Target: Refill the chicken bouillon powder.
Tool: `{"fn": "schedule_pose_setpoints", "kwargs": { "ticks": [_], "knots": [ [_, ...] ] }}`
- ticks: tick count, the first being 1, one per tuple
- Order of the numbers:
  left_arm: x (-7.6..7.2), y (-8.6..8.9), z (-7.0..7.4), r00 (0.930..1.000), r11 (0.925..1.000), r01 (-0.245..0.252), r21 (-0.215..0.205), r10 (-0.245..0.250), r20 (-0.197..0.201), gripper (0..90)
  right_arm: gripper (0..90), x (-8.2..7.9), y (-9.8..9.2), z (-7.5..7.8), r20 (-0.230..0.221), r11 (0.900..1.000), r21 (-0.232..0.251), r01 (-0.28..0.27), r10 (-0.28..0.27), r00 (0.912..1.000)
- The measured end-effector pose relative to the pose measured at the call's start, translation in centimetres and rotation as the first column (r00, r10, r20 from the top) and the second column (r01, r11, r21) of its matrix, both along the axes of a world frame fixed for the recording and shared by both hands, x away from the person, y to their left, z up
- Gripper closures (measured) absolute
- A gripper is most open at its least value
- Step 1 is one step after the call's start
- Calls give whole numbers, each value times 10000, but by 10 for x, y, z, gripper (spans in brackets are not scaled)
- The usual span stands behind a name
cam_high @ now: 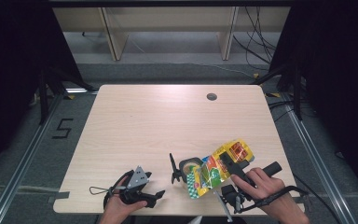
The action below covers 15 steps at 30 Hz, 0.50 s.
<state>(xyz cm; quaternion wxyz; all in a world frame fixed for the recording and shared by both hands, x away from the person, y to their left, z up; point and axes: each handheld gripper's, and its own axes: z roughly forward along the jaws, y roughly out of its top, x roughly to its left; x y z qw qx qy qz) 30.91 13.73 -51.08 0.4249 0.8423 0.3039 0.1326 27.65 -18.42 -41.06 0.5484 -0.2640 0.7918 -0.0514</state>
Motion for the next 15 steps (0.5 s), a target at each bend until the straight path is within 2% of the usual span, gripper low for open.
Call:
{"fn": "schedule_pose_setpoints", "kwargs": {
  "ticks": [4,5,6,7,8,9,12,13,14,15],
  "knots": [
    [0,0,0,10000,10000,16,12,-16,6,175,475,-1,1,-1,-54,10000,-6,-27,27,10000],
    [1,1,0,10000,9999,83,136,-83,24,176,475,-1,2,-2,-92,10000,47,-80,80,9999],
    [0,0,-1,10000,9999,-70,73,70,-13,176,475,-1,2,-3,-161,9999,92,-81,82,9998],
    [0,0,-1,10000,9999,20,144,-21,45,176,475,-3,0,-6,-270,9989,342,336,-327,9991],
    [-2,-2,-1,9999,9996,-110,-270,109,-28,175,476,-2,1,-6,-271,9989,348,312,-303,9992],
    [-1,0,0,10000,10000,28,-14,-28,-23,176,476,0,3,-4,-159,9999,98,-139,141,9998],
    [0,0,0,10000,9999,25,160,-26,57,176,477,2,2,-5,-239,9999,89,-83,85,9997],
    [0,0,0,10000,9999,38,121,-39,54,175,477,-1,0,-9,-322,9972,558,501,-483,9983],
    [0,0,0,10000,10000,36,-8,-36,0,176,479,1,2,-7,-254,9999,144,0,4,9997],
    [0,0,0,10000,10000,0,23,0,-8,176,479,2,3,-7,-235,9998,160,-86,90,9997]
  ]
}}
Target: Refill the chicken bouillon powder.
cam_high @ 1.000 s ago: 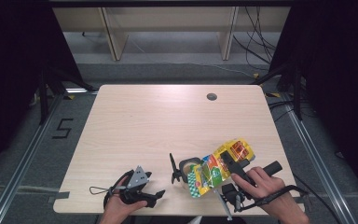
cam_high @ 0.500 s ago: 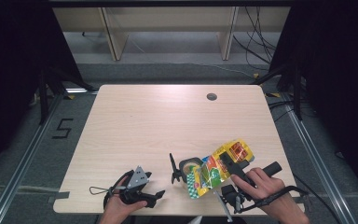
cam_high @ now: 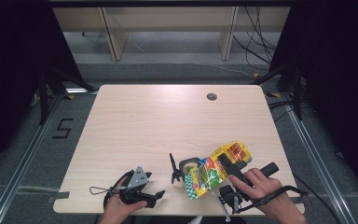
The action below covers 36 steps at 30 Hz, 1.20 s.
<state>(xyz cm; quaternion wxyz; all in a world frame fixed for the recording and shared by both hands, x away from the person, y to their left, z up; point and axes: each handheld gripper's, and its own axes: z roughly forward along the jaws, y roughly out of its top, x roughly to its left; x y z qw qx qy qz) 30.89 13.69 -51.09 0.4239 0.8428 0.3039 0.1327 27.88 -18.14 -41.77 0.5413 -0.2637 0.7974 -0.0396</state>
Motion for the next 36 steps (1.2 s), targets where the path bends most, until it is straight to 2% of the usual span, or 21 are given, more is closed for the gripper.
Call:
{"fn": "schedule_pose_setpoints", "kwargs": {
  "ticks": [4,6,7,8,9,10,12,14,15,18,19,22,24,27,28,29,30,31,33,35,36],
  "knots": [
    [-1,-1,-1,9999,9997,-80,-213,78,-93,176,480,1,0,-1,-75,10000,-26,87,-87,9999],
    [1,1,0,10000,9999,49,131,-50,44,176,480,1,-1,-1,-55,10000,-31,60,-60,10000],
    [0,0,0,10000,9999,10,118,-11,46,176,480,1,0,-1,-62,10000,-29,70,-70,10000],
    [-1,-1,-1,10000,9998,-58,-190,58,-14,176,481,1,0,-1,-64,10000,-29,72,-72,10000],
    [-1,-1,-1,10000,9998,-70,-194,69,-63,176,480,1,0,-1,-56,10000,-25,64,-64,10000],
    [0,0,0,10000,10000,45,-13,-45,-16,176,481,1,0,-1,-45,10000,-38,52,-52,10000],
    [0,0,0,10000,10000,11,61,-11,19,176,481,1,-1,-1,-58,10000,-64,51,-52,10000],
    [-1,-1,-1,10000,9998,-64,-180,63,-64,176,482,1,-1,-1,-41,10000,-15,40,-40,10000],
    [0,0,0,10000,10000,42,0,-42,12,176,483,0,-1,0,-36,9999,-143,39,-40,10000],
    [0,1,0,10000,9999,12,117,-13,49,176,482,1,-1,0,-40,9999,-84,63,-63,10000],
    [-1,-1,-1,10000,9998,-37,-180,37,12,176,483,1,-1,0,-16,10000,-71,45,-45,10000],
    [1,1,0,10000,9999,52,109,-52,43,176,483,1,-1,0,-17,10000,-49,6,-6,10000],
    [-1,-1,-1,10000,9998,-70,-194,69,-63,176,483,2,-2,-1,-120,9999,-7,115,-115,9999],
    [0,1,0,10000,9999,40,108,-40,43,176,483,2,-2,-2,-146,9999,28,96,-96,9998],
    [0,0,0,10000,10000,18,-10,-18,-1,176,483,2,-2,-2,-144,10000,16,98,-98,9998],
    [-1,-1,-1,10000,9998,-37,-178,37,-27,176,483,1,-3,-3,-210,9992,167,369,-366,9991],
    [-1,-1,-1,10000,9998,-40,-195,39,-54,176,483,1,-3,-3,-202,9991,182,386,-383,9991],
    [0,0,0,10000,10000,57,-5,-57,7,175,484,2,-2,-2,-117,10000,16,84,-83,9999],
    [0,0,0,10000,10000,30,-35,-30,-10,176,484,0,-4,-4,-199,9975,362,611,-604,9980],
    [0,0,0,10000,10000,47,-36,-47,-12,175,484,0,-4,-4,-195,9975,366,609,-602,9980],
    [0,1,0,10000,9999,48,115,-48,25,176,484,0,-4,-4,-201,9974,371,616,-609,9979]
  ]
}}
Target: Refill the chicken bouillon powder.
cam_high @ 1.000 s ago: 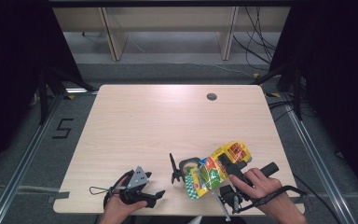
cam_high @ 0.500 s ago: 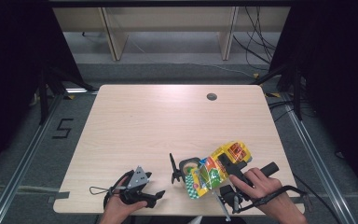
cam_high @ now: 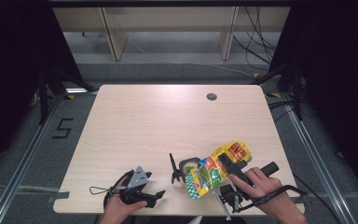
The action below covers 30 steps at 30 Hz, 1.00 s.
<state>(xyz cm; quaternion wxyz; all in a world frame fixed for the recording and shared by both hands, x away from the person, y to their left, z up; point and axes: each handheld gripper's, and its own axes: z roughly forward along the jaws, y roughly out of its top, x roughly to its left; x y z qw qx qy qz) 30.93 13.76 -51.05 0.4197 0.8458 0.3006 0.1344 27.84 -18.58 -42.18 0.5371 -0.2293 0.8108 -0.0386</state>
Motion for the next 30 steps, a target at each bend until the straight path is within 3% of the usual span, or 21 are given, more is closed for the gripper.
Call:
{"fn": "schedule_pose_setpoints", "kwargs": {
  "ticks": [3,4,11,14,15,17,23,24,25,28,30],
  "knots": [
    [-1,-1,0,10000,9999,-7,-164,7,-26,176,484,0,0,0,-3,9999,-77,-75,75,10000],
    [-1,-1,0,10000,9999,-11,-157,11,-35,176,484,3,2,3,63,9978,-386,-532,534,9986],
    [0,0,0,10000,10000,-3,-4,3,7,176,484,2,2,4,12,9975,-494,-508,509,9987],
    [-2,-2,-1,9999,9994,-121,-330,116,-124,175,485,2,2,4,35,9975,-479,-516,518,9986],
    [0,0,0,10000,10000,-29,-66,29,-32,176,485,2,1,4,45,9974,-487,-526,529,9986],
    [0,-1,0,10000,9999,-36,-104,36,-10,176,485,4,3,5,86,9959,-513,-748,753,9971],
    [0,0,0,10000,10000,2,15,-2,6,176,486,2,1,6,88,9980,-357,-516,520,9986],
    [-2,-2,-1,9999,9995,-107,-307,105,-79,176,486,2,1,5,38,9989,-234,-399,400,9992],
    [-2,-2,-1,9999,9995,-102,-303,99,-114,176,486,2,2,6,90,9975,-424,-557,561,9984],
    [0,0,0,10000,10000,0,4,0,12,175,486,2,1,7,77,9973,-490,-543,548,9985],
    [-1,-2,-1,9999,9995,-80,-299,77,-85,176,486,2,1,7,87,9978,-432,-503,507,9987]
  ]
}}
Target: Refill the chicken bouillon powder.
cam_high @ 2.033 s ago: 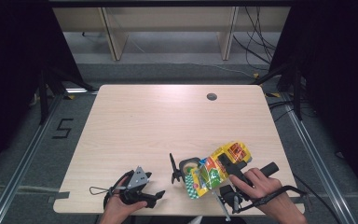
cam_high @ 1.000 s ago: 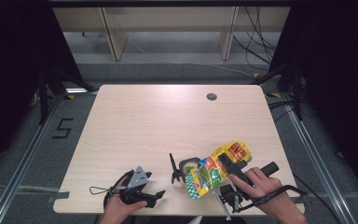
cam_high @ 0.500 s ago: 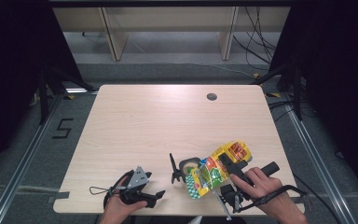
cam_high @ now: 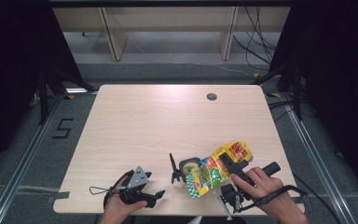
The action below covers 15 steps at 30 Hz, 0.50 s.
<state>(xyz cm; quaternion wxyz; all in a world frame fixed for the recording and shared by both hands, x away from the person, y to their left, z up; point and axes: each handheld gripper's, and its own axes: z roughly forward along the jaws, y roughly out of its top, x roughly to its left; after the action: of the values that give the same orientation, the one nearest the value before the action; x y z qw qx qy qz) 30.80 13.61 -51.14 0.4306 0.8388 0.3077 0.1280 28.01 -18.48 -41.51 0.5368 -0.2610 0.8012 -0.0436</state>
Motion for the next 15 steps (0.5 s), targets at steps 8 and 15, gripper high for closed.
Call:
{"fn": "schedule_pose_setpoints", "kwargs": {
  "ticks": [8,15],
  "knots": [
    [1,1,1,9999,9998,52,182,-54,101,176,487,0,-1,0,-22,9999,142,21,-21,10000],
    [1,1,0,9999,9998,92,158,-93,66,176,488,0,-1,-1,-120,9996,247,110,-107,9999]
  ]
}}
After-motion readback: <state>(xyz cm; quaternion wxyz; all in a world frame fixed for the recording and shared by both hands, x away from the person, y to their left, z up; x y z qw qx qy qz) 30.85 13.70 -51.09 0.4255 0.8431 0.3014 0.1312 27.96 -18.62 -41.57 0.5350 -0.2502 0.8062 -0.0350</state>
